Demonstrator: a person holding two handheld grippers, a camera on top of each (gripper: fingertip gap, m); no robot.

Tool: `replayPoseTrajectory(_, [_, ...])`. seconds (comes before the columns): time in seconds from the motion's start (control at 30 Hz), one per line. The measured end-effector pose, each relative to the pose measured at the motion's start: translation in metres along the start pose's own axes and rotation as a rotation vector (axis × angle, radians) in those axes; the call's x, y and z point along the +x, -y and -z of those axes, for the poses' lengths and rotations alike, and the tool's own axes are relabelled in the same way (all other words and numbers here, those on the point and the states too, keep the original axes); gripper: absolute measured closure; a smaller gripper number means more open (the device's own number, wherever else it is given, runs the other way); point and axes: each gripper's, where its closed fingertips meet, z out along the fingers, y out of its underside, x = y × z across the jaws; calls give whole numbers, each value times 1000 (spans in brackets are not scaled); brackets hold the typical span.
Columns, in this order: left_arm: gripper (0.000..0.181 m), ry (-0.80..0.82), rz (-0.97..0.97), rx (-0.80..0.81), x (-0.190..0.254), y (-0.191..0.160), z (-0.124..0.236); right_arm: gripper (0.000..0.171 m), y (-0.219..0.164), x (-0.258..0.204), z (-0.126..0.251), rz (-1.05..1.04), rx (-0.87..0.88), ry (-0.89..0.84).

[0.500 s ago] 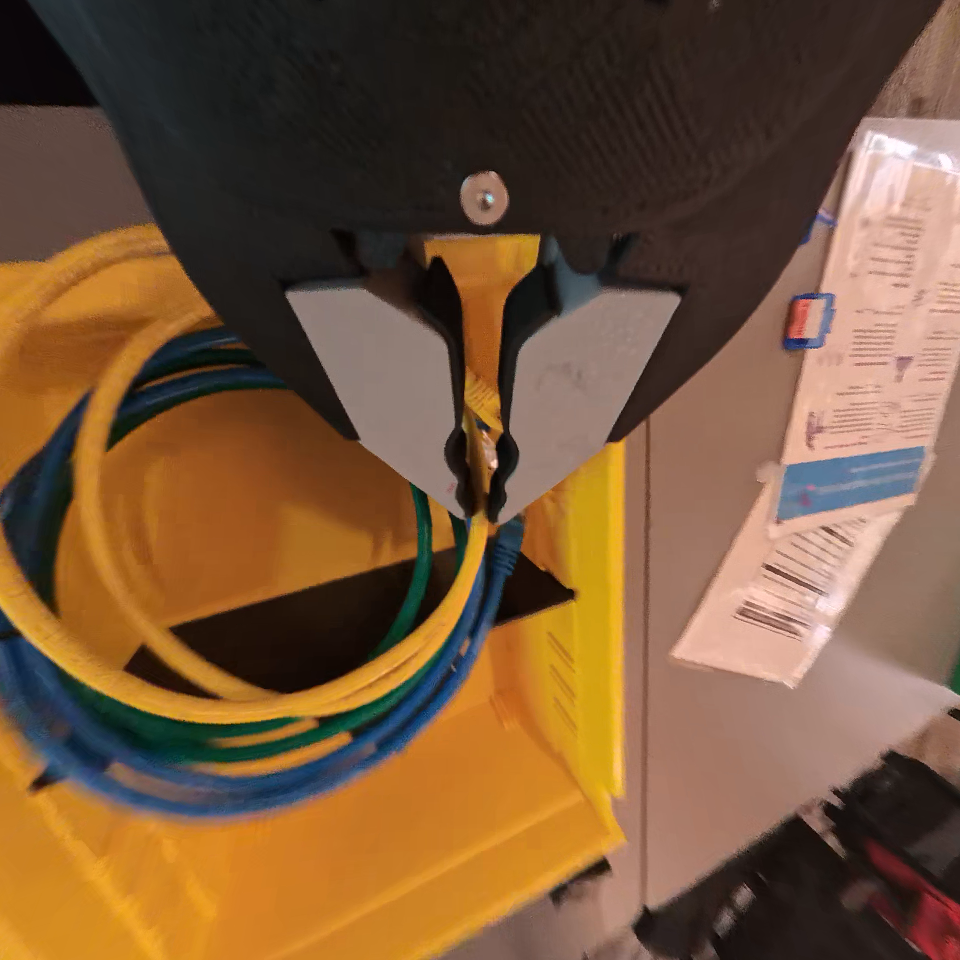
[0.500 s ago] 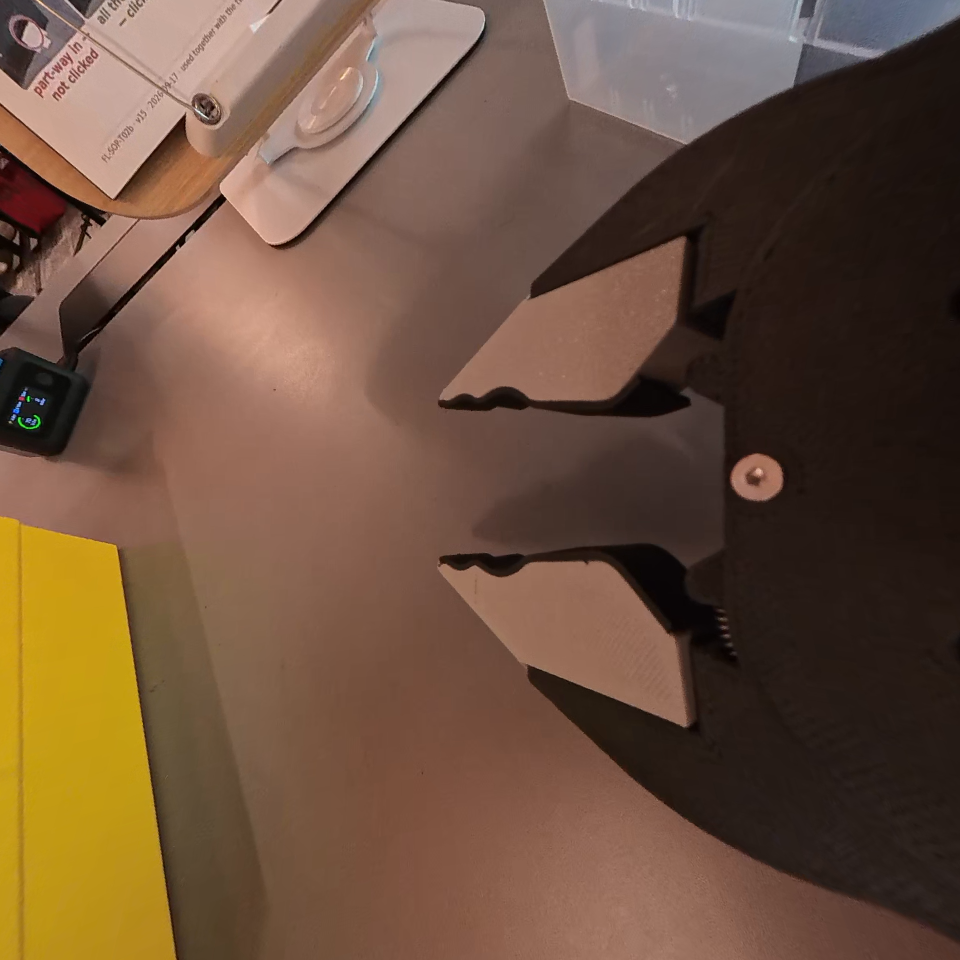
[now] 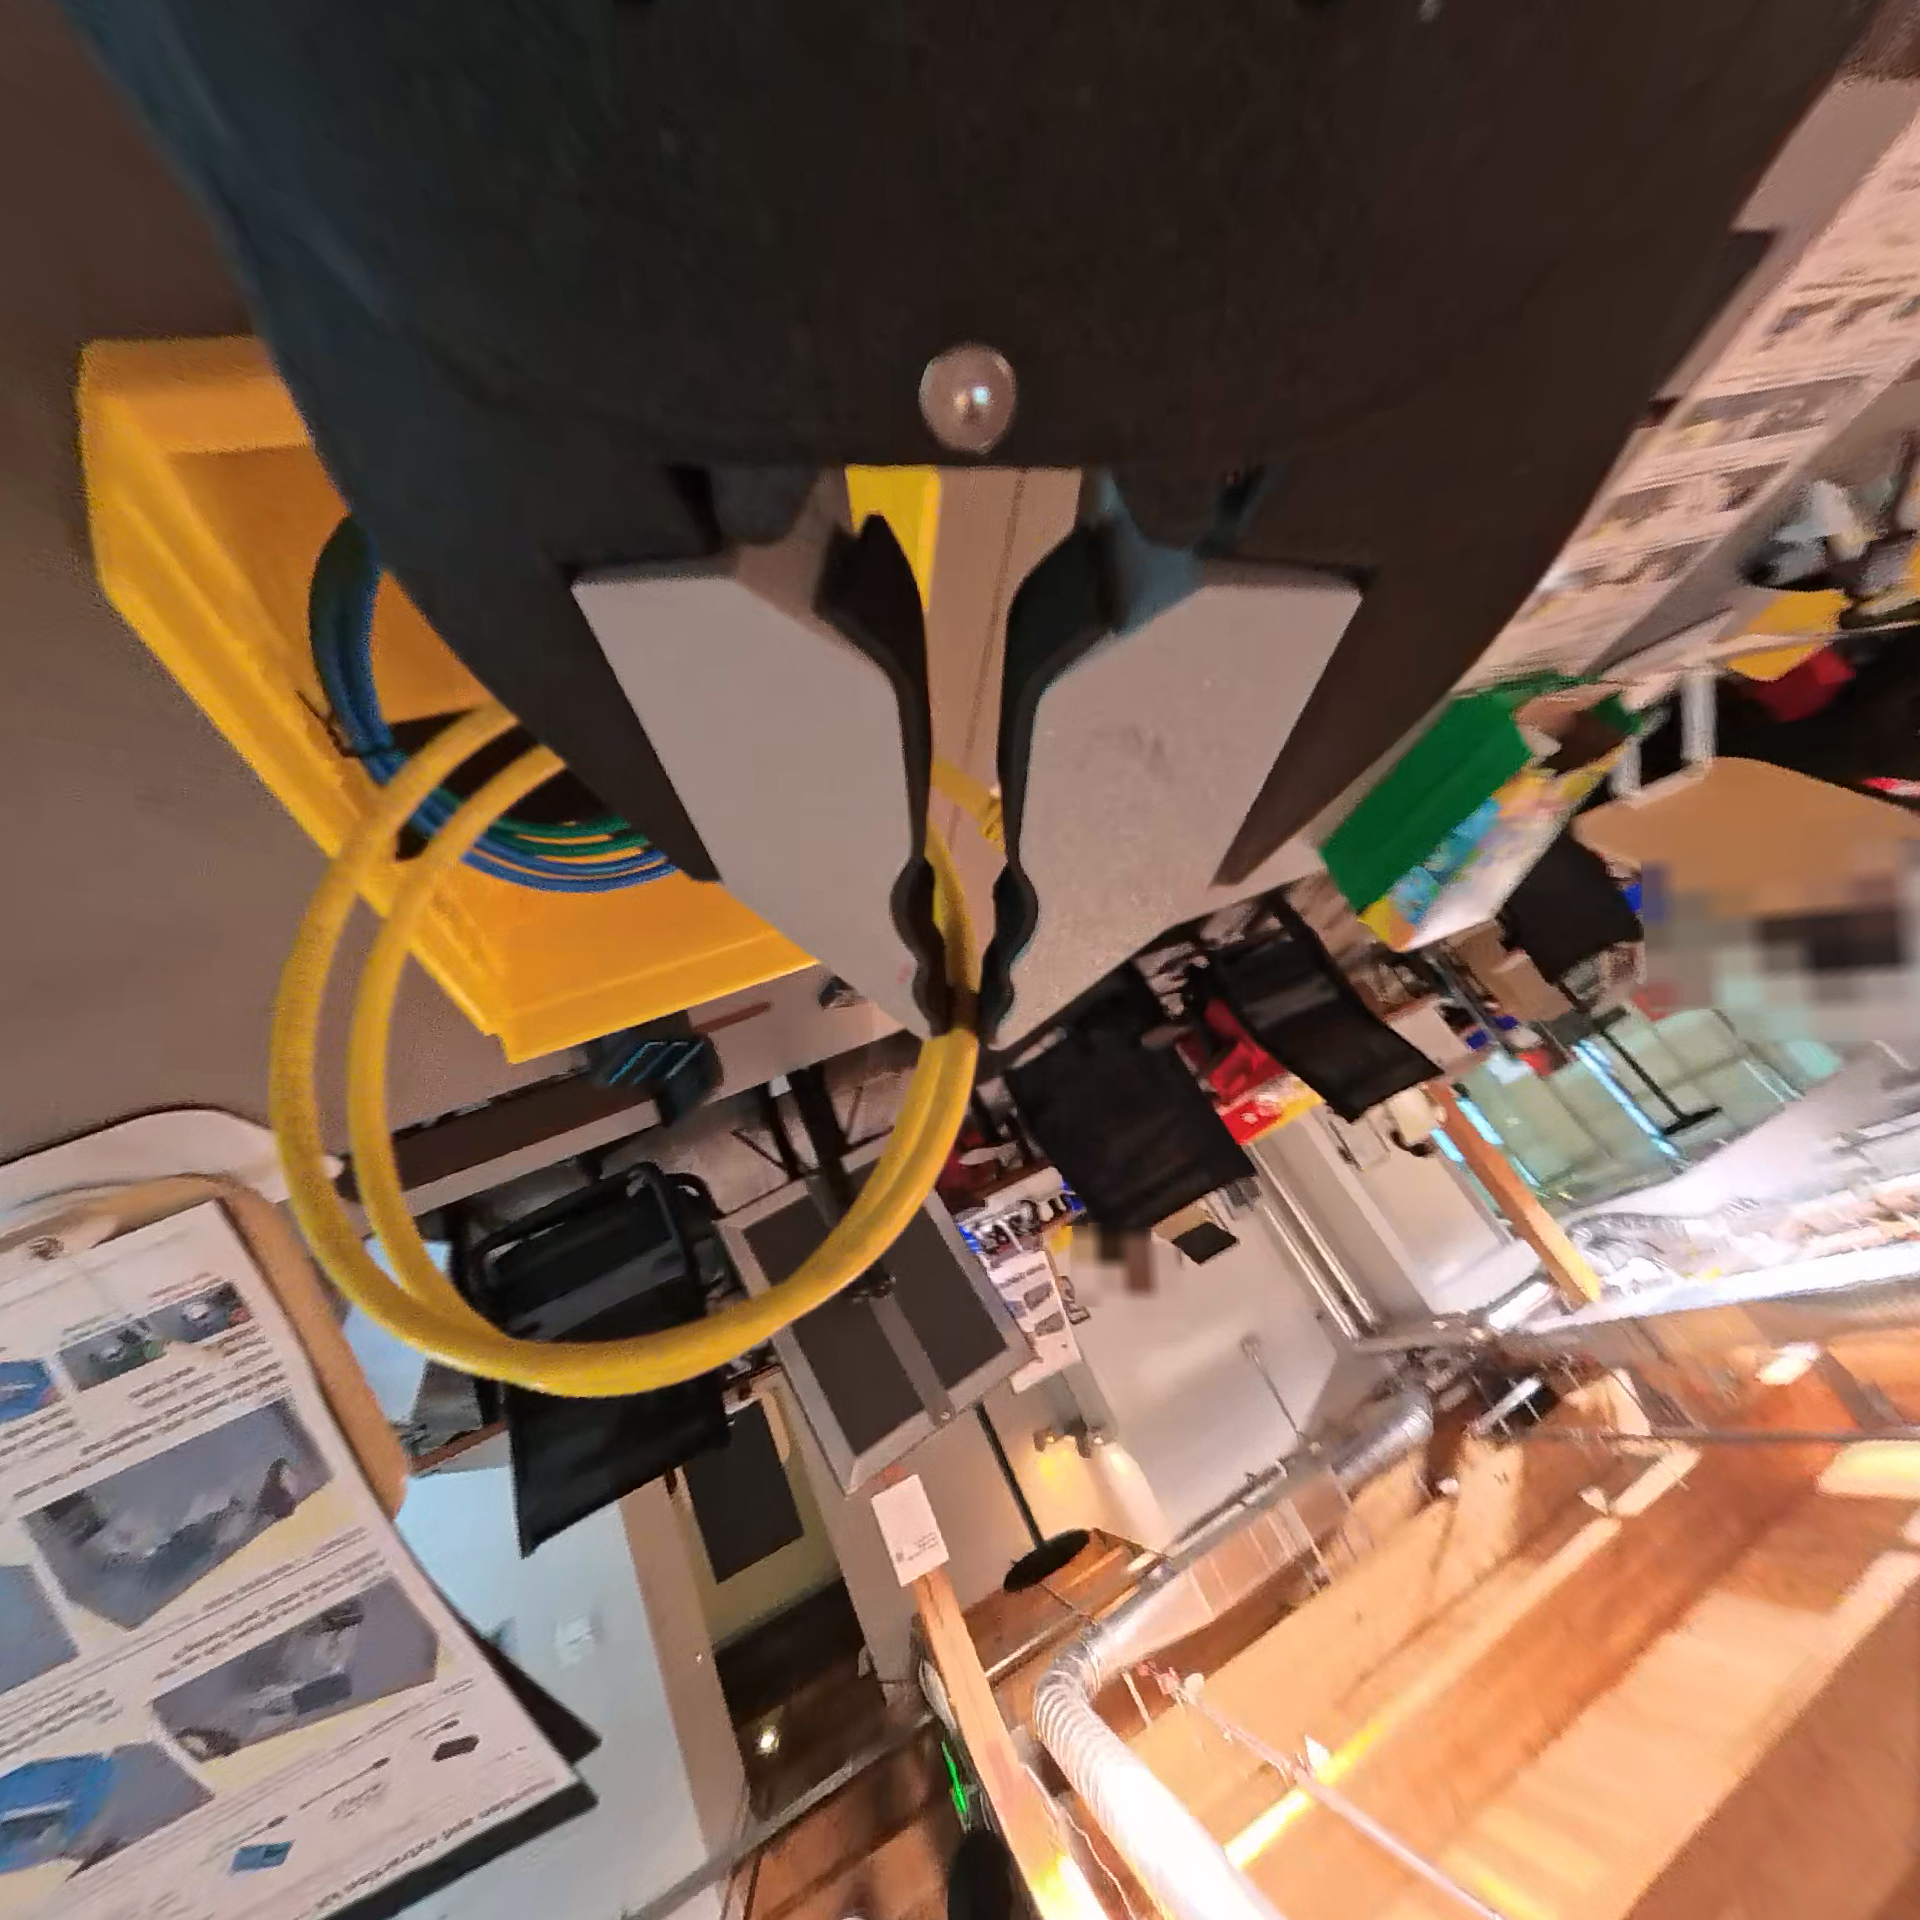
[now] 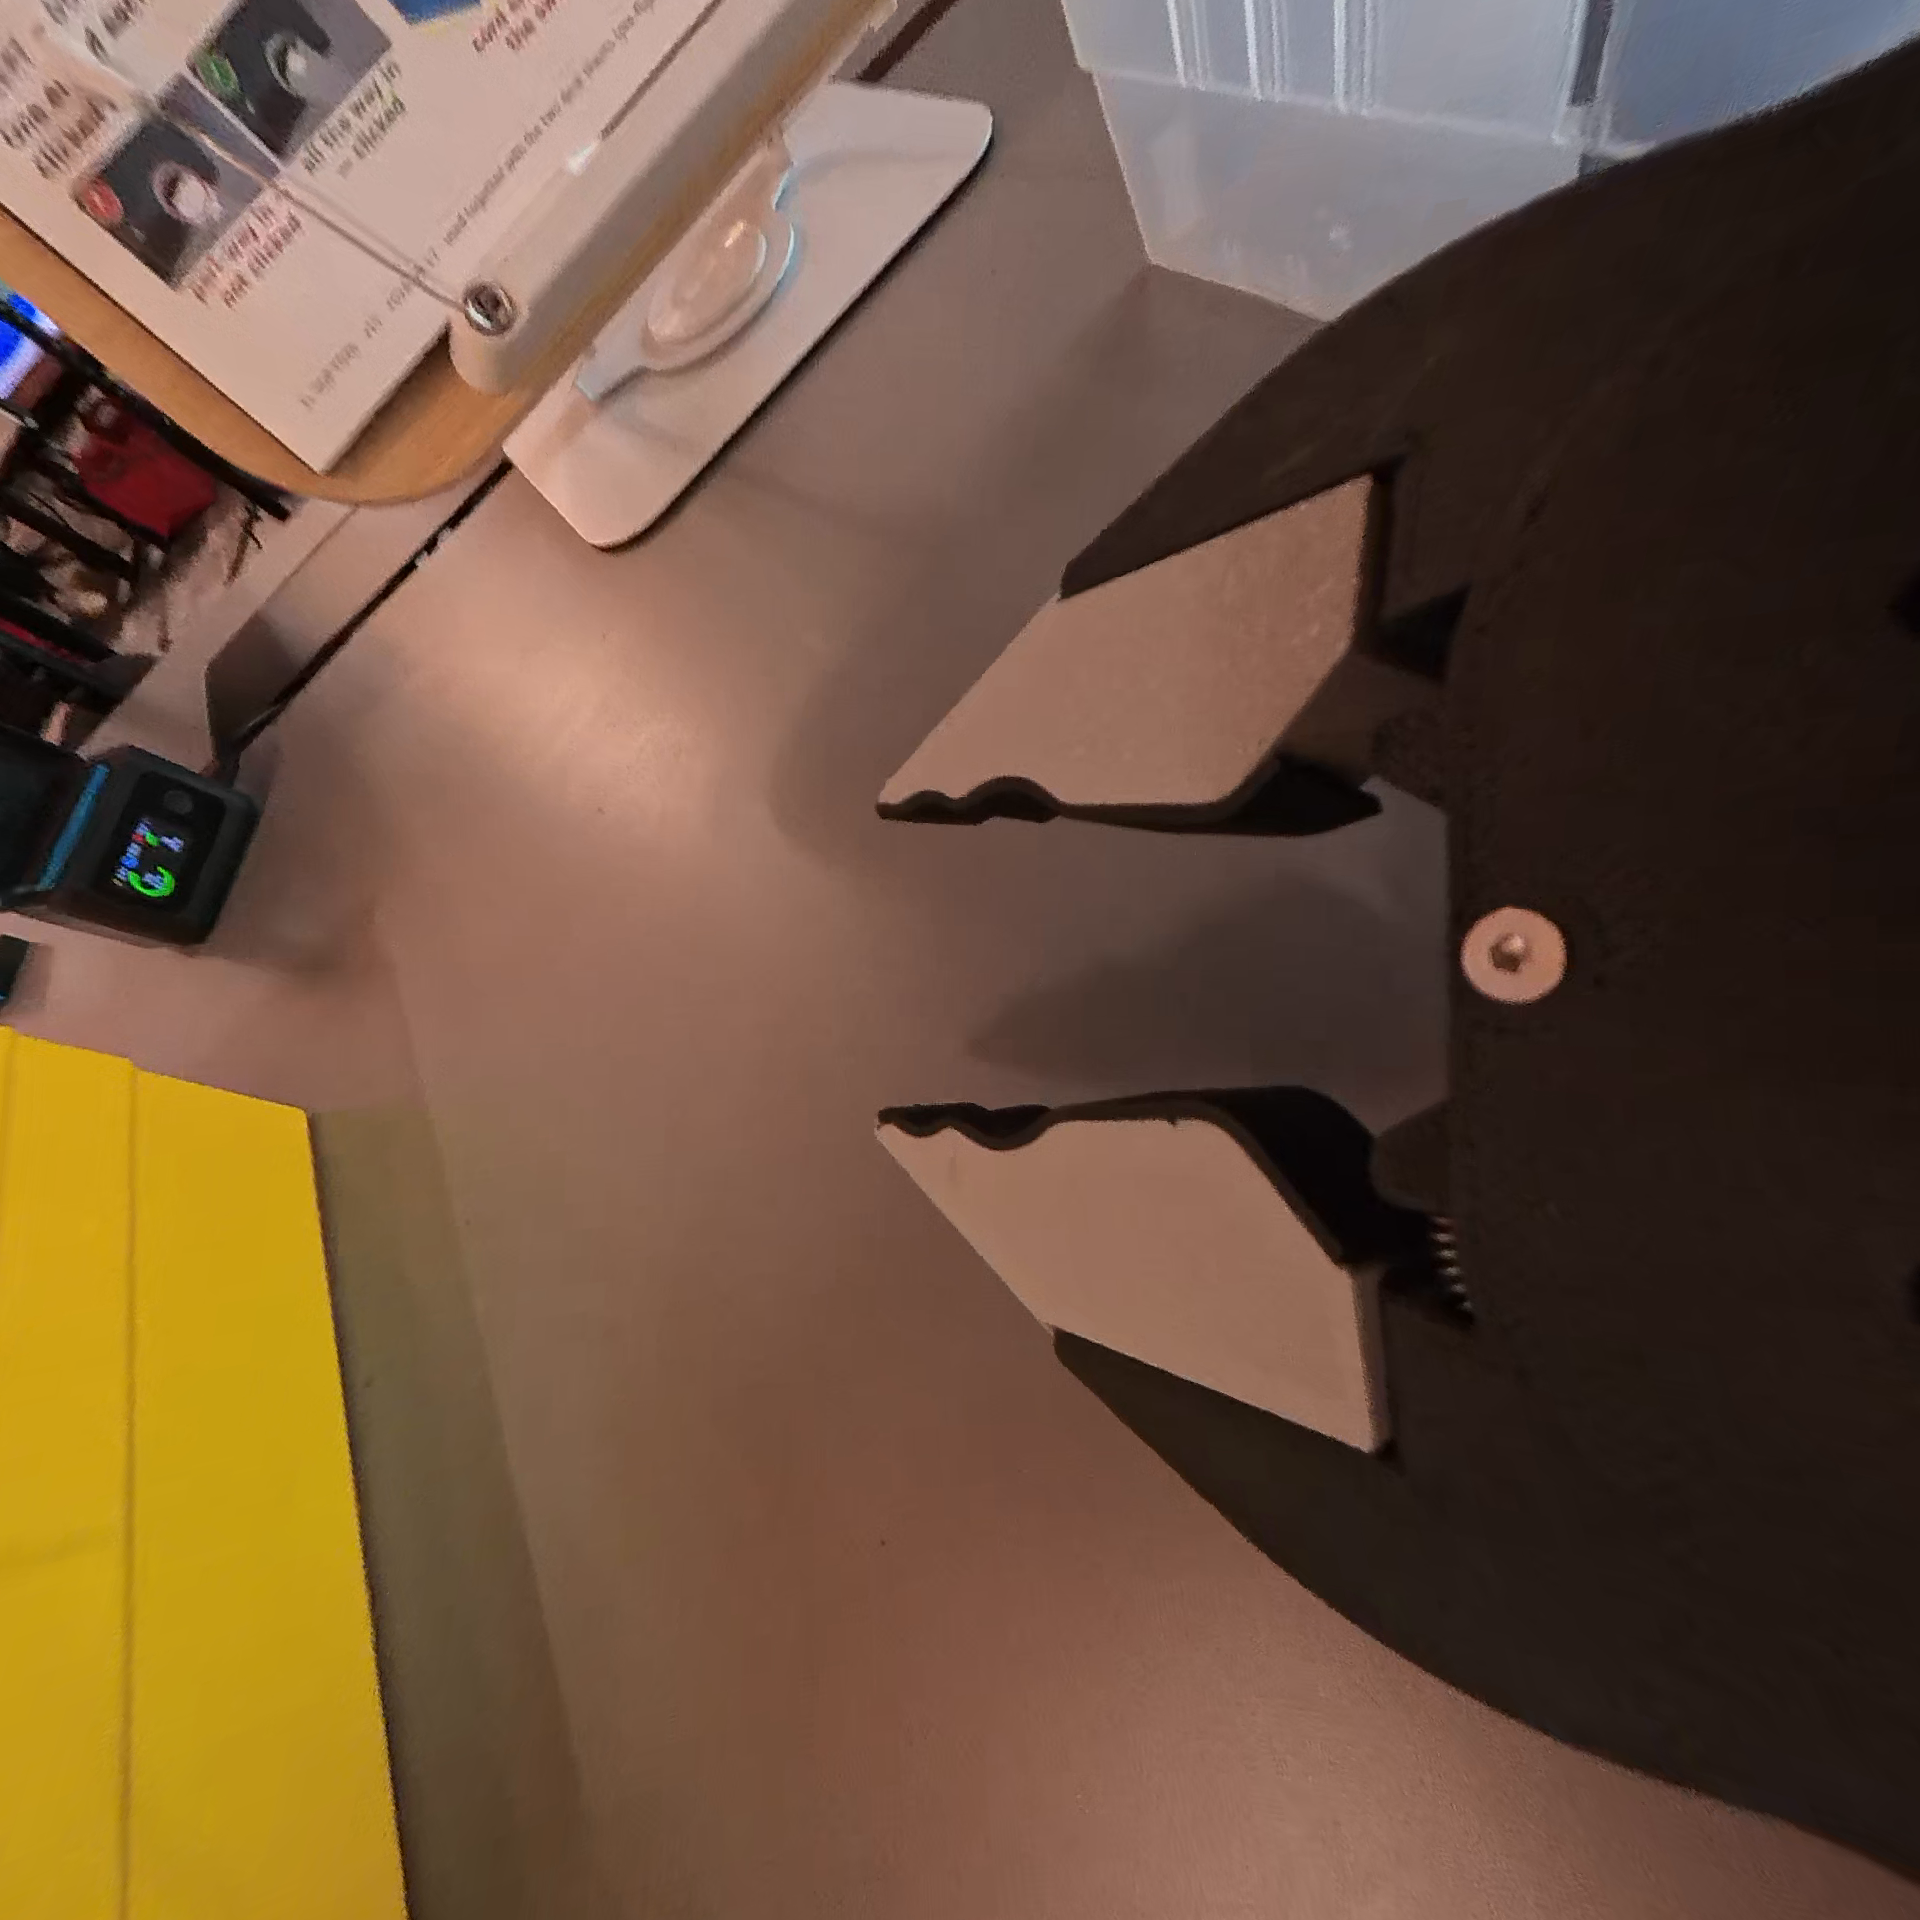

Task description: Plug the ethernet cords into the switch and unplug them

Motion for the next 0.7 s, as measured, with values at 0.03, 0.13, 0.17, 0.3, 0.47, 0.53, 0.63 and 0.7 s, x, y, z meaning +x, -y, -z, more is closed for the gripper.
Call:
replayPoseTrajectory(0.03, [178,32,-30,2,-7,5,8,120,3,3,3,-11,21,-11])
replayPoseTrajectory(0.13, [177,71,4,47,-24,23,33,123,12,13,12,-71,89,-23])
replayPoseTrajectory(0.17, [177,28,34,70,-20,31,37,124,14,16,15,-90,109,-24])
replayPoseTrajectory(0.3, [178,-157,51,141,25,71,35,129,20,31,23,-123,158,-69])
replayPoseTrajectory(0.47, [164,-695,46,9,173,70,-11,133,39,43,55,-139,158,-53])
replayPoseTrajectory(0.53, [150,-919,42,-175,240,36,-27,118,52,49,79,-172,153,-18])
replayPoseTrajectory(0.63, [131,-988,65,-343,283,1,-48,112,68,65,120,-180,206,-31])
replayPoseTrajectory(0.7, [124,-929,10,-359,283,-9,-60,112,73,75,140,-183,250,-67])
